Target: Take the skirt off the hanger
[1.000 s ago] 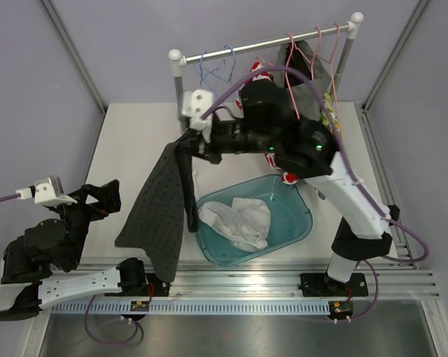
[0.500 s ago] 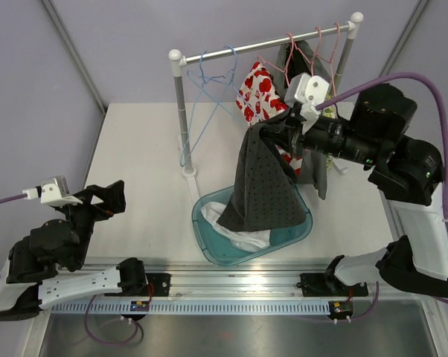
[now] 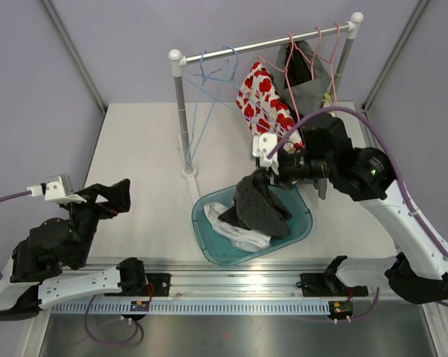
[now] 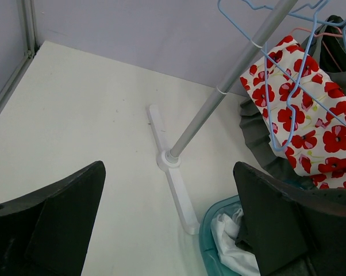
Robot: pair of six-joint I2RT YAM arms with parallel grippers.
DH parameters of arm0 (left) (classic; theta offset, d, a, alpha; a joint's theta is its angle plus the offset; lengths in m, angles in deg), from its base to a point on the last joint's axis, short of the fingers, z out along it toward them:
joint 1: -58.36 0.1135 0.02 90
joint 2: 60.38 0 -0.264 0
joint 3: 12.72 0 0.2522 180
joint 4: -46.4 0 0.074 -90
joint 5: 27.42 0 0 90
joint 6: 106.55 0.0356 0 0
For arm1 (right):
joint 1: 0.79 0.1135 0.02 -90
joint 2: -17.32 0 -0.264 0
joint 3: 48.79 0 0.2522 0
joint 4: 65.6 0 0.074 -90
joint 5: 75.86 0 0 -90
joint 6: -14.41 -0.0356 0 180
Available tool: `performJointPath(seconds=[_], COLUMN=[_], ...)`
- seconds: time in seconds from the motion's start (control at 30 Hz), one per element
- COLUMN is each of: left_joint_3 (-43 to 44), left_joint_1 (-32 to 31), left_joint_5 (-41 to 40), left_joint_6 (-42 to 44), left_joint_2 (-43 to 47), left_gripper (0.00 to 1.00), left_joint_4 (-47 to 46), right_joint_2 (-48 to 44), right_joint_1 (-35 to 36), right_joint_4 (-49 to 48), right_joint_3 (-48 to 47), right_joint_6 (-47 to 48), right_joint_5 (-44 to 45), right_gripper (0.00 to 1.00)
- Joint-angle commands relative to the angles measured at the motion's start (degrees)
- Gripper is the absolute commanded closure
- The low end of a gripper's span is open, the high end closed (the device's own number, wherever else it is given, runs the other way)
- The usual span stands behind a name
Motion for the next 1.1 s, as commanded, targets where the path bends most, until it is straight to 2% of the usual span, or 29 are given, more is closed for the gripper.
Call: performJointPath(seconds=[0.0, 0.07, 0.1, 0.2, 0.3, 0.4, 0.67, 0.83, 0.87, 0.9, 1.03, 1.07], left_joint_3=[-0.9, -1.7, -2.7, -3.9, -4.4, -4.6, -7.8, -10.9, -11.3, -11.5, -12.2, -12.0], left_joint_1=[-0.2, -0.2, -0.2, -0.2, -0.2, -0.2, -0.1, -0.1, -0.1, -0.1, -0.1, -0.1], left_joint_5=[1.9, 2.5, 3.3, 4.7, 6.0, 7.2, 9.5, 10.5, 10.5, 10.9, 12.2, 12.3], left_joint_6=[1.3, 2.3, 3.5, 4.9, 6.1, 6.7, 6.7, 5.5, 5.2, 4.5, 3.5, 3.3], left_joint_2=[-1.1, -0.8, -0.9, -1.4, -3.2, -5.5, -7.2, -5.1, -4.7, -4.0, -2.7, -2.6], left_gripper=[0.03, 0.03, 0.03, 0.02, 0.02, 0.01, 0.01, 0.01, 0.01, 0.01, 0.01, 0.01], left_joint_4=[-4.6, -5.7, -7.3, -10.3, -11.6, -11.8, -13.9, -15.0, -14.8, -14.6, -12.7, -12.3], right_joint_2=[-5.2, -7.2, -7.7, -7.5, -3.2, 2.1, 13.7, 16.0, 15.3, 14.3, 4.9, 3.9], right_joint_1=[-0.3, -0.4, -0.5, -0.8, -1.4, -2.0, -2.0, -2.1, -2.1, -2.1, -2.9, -3.3], right_joint_4=[6.1, 3.6, 0.1, -9.8, -15.3, -17.4, -19.7, -18.8, -17.5, -17.0, -13.0, -9.1], right_joint_3=[10.0, 16.3, 22.7, 33.8, 38.8, 40.7, 44.7, 44.1, 43.2, 42.6, 36.9, 32.7], right_joint_6=[13.8, 13.5, 13.4, 10.0, 6.5, 4.7, 4.5, 4.8, 5.0, 5.7, 8.5, 9.4], right_joint_5=[-8.4, -4.9, -3.4, 4.9, 10.8, 11.4, 10.4, 10.5, 9.8, 9.9, 12.7, 12.2], right_gripper=[1.0, 1.0, 1.0, 1.0, 1.0, 0.99, 0.89, 0.83, 0.79, 0.59, 0.16, 0.12])
